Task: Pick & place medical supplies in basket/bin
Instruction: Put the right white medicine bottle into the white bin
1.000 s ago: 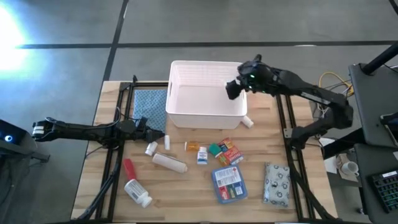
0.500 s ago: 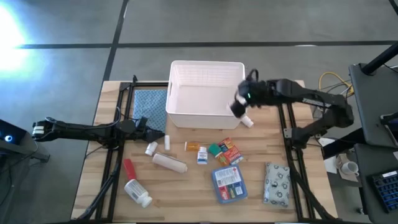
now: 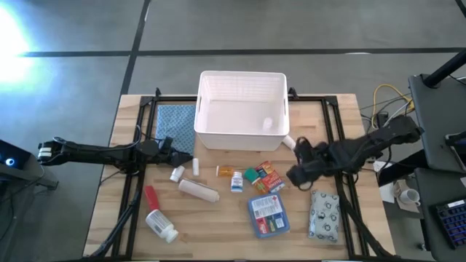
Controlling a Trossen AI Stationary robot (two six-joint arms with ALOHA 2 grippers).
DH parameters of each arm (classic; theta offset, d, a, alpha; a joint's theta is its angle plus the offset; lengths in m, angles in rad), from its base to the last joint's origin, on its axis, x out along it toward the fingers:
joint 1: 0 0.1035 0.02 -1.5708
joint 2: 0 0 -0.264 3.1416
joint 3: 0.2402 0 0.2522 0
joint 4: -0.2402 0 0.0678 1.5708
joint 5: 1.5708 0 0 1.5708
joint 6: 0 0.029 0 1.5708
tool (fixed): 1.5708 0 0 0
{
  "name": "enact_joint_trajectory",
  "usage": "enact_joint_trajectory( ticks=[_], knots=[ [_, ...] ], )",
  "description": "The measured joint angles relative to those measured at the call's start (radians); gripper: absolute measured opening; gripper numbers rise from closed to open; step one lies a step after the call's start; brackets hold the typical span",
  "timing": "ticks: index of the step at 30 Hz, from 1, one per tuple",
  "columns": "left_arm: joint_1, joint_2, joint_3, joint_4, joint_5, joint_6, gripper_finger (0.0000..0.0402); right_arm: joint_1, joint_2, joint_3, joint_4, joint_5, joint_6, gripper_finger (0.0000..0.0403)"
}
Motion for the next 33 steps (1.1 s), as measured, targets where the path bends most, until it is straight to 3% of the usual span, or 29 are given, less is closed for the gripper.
enact_joint_trajectory(
  ticks=[6,10,14,19,24,33],
  knots=[
    [0.000,0.000,0.000,0.003,0.000,-0.004,0.0274,0.010,-0.084,-0.304,0.221,0.048,0.090,0.0329],
    [0.001,0.000,0.000,0.003,0.000,-0.004,0.0274,-0.045,-0.147,-0.488,0.463,0.173,0.042,0.0329],
    [0.001,0.000,0.000,0.003,0.000,-0.004,0.0274,-0.149,-0.183,-0.610,0.582,0.206,0.005,0.0329],
    [0.001,0.000,0.000,0.003,0.000,-0.047,0.0274,-0.289,-0.195,-0.650,0.614,0.220,-0.109,0.0329],
    [0.001,0.000,0.000,0.003,-0.001,-0.049,0.0274,-0.409,-0.191,-0.645,0.730,0.226,-0.418,0.0329],
    [0.002,0.000,0.000,0.003,-0.054,-0.050,0.0274,-0.608,-0.100,-0.653,0.884,0.094,-0.793,0.0329]
  ],
)
